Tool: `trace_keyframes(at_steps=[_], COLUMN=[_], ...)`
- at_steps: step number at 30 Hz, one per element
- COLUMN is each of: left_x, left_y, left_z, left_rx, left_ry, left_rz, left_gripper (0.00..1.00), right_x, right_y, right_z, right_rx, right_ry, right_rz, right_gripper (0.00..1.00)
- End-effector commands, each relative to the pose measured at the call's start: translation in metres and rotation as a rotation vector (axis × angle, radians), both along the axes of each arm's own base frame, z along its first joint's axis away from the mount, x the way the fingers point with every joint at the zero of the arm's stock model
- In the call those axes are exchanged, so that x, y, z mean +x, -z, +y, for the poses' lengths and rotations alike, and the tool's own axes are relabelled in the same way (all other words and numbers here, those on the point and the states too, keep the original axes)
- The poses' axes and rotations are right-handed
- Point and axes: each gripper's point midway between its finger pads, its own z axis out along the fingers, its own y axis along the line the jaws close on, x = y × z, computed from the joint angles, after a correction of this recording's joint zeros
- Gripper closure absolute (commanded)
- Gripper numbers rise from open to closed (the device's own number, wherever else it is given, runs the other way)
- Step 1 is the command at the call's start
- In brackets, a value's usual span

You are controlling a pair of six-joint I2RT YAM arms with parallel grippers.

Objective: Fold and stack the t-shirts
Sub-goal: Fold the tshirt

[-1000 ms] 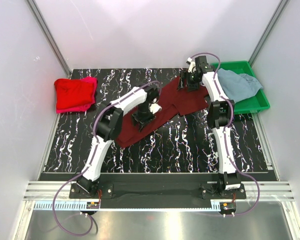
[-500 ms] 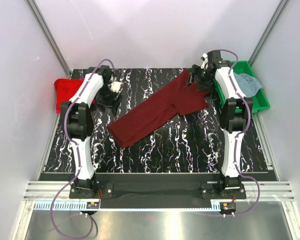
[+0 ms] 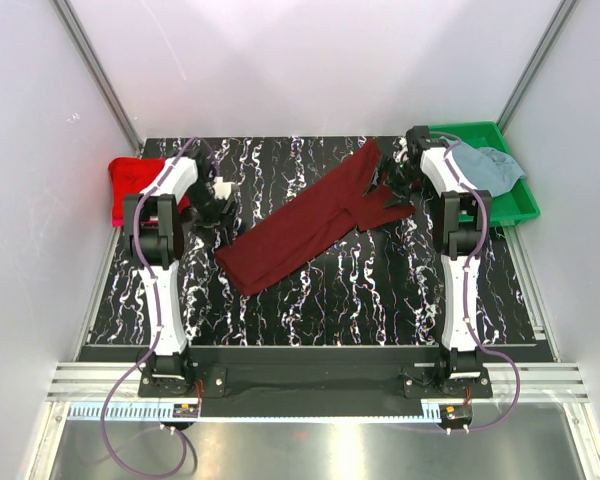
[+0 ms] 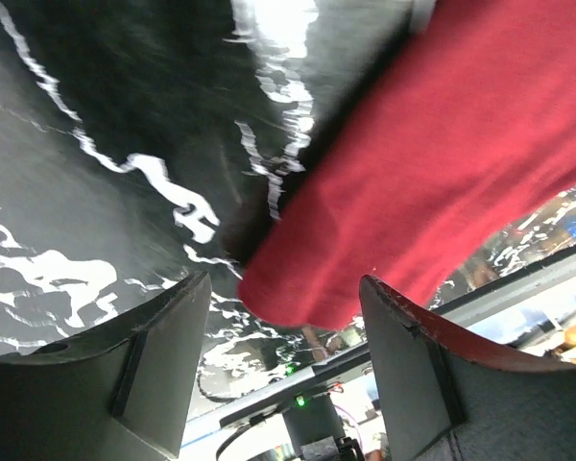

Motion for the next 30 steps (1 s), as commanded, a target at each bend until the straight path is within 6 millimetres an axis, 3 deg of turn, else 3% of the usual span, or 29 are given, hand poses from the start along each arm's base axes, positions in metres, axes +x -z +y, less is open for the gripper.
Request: trace_keyframes(at_steps=[1, 4, 7, 8, 10, 11, 15, 19, 24, 30], left_x=[-0.005, -0.01, -0.016, -0.02, -0.028, -0.031, -0.044, -0.071, -0.111, -0.134], left_y=[-0.004, 0.004, 0.011, 0.014, 0.015, 0.014, 0.001, -0.014, -0.035, -0.048], left_z=[0.006, 0.007, 0.005, 0.004, 0.0, -0.002, -0.015, -0.031, -0.064, -0.108], left_rx=[-0.029, -0.027, -0.041, -0.048, -0.072, -0.08, -0.14, -0.174, -0.224, -0.227], left_ry=[-0.016, -0.013, -0.013, -0.007, -0.008, -0.003, 0.009, 0.041, 0.145, 0.316], left_rz=[0.049, 0.083, 0.121, 0.14, 0.169, 0.174, 0.191, 0.234, 0.274, 0.25], left_gripper=[0.32, 0.35, 0.53, 0.72, 0.87, 1.0, 1.0, 1.0, 1.0, 1.0], right_x=[0.014, 0.014, 0.018, 0.02, 0.026, 0.028, 0.046, 0.063, 0.088, 0.102], right_y=[-0.009, 0.0, 0.004, 0.005, 0.005, 0.006, 0.002, 0.014, 0.014, 0.021], right_z=[0.007, 0.006, 0.006, 0.006, 0.006, 0.007, 0.006, 0.009, 0.02, 0.032], right_rx=[0.031, 0.029, 0.032, 0.035, 0.035, 0.034, 0.041, 0.067, 0.134, 0.183], right_ry=[0.002, -0.001, 0.001, 0.0, 0.0, -0.001, 0.001, 0.03, 0.056, 0.052], right_rz=[-0.041, -0.031, -0.033, -0.039, -0.054, -0.059, -0.109, -0.124, -0.186, -0.226], right_gripper=[0.19, 0.2, 0.2, 0.2, 0.2, 0.2, 0.19, 0.2, 0.2, 0.2])
